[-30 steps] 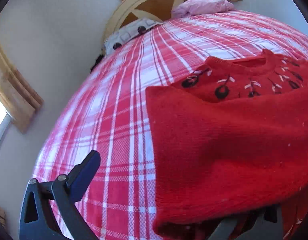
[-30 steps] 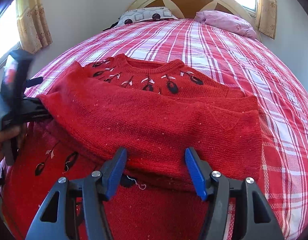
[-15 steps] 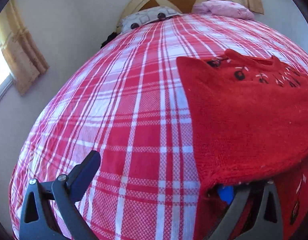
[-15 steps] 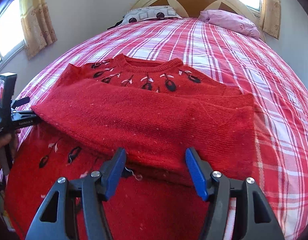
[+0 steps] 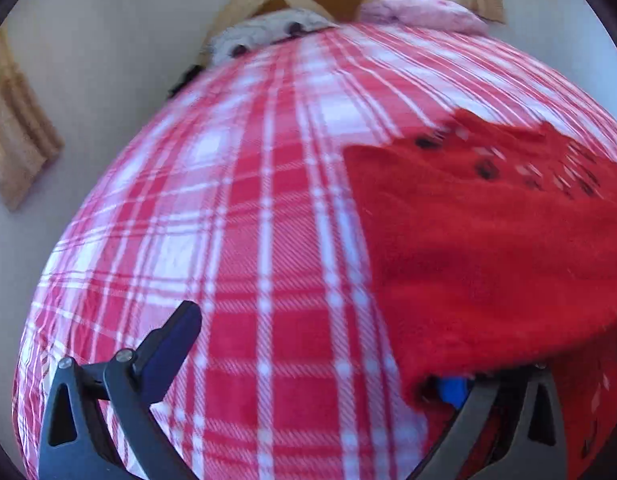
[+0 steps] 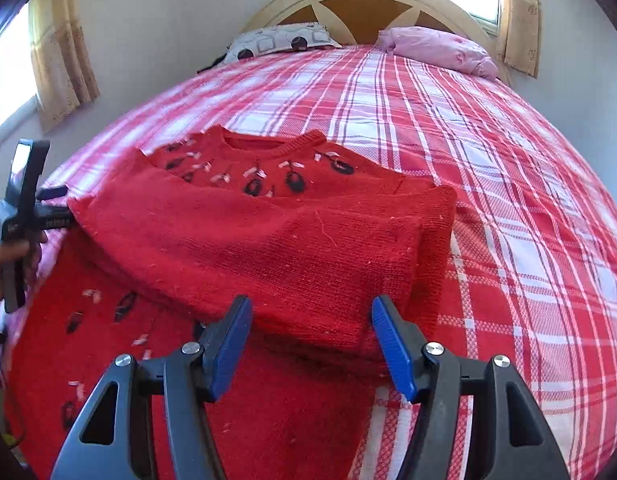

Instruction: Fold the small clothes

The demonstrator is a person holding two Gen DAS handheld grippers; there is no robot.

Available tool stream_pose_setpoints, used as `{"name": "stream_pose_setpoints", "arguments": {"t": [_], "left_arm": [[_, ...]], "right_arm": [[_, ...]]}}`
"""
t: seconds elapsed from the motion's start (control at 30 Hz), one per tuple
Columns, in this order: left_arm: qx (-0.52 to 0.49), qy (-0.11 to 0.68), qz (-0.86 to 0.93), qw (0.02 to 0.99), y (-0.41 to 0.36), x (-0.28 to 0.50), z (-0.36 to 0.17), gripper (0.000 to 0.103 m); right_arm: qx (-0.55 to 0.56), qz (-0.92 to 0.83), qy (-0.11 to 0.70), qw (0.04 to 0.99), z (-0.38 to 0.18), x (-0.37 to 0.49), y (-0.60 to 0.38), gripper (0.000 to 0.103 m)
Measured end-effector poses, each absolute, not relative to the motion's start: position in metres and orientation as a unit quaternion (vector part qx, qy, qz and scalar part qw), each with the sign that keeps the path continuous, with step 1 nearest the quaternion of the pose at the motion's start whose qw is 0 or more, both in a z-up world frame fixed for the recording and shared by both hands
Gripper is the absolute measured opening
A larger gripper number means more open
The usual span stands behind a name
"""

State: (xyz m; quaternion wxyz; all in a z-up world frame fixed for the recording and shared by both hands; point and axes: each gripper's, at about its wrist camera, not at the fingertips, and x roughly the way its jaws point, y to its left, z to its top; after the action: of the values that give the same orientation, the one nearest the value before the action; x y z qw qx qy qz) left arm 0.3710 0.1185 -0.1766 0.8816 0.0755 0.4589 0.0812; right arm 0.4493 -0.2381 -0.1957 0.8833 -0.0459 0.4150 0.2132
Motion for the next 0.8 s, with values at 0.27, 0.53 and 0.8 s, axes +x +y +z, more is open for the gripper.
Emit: {"name": "stream_pose_setpoints", "arguments": {"t": [0.27,0.53,0.8], "left_arm": [[0.237,0.42,0.081,0.872,0.1,0.309,-0.182,0.103],[0.173,0.379,0.079,0.906,0.103,0.299,-0.135,0.103],[0.102,0.411,0.125,0.897,0.098,0.325,-0.167,0.103]], "right_arm": [[-0.027,0.214,0.407,0.888,-0.181,0.445,-0.251,0.063],[-0.064,0.259,0.41,0.872,-0.194,0.437,-0.213,0.063],[-0.067,0.242,0.42,0.872,-0.208,0.429,-0.216,0.063]]}}
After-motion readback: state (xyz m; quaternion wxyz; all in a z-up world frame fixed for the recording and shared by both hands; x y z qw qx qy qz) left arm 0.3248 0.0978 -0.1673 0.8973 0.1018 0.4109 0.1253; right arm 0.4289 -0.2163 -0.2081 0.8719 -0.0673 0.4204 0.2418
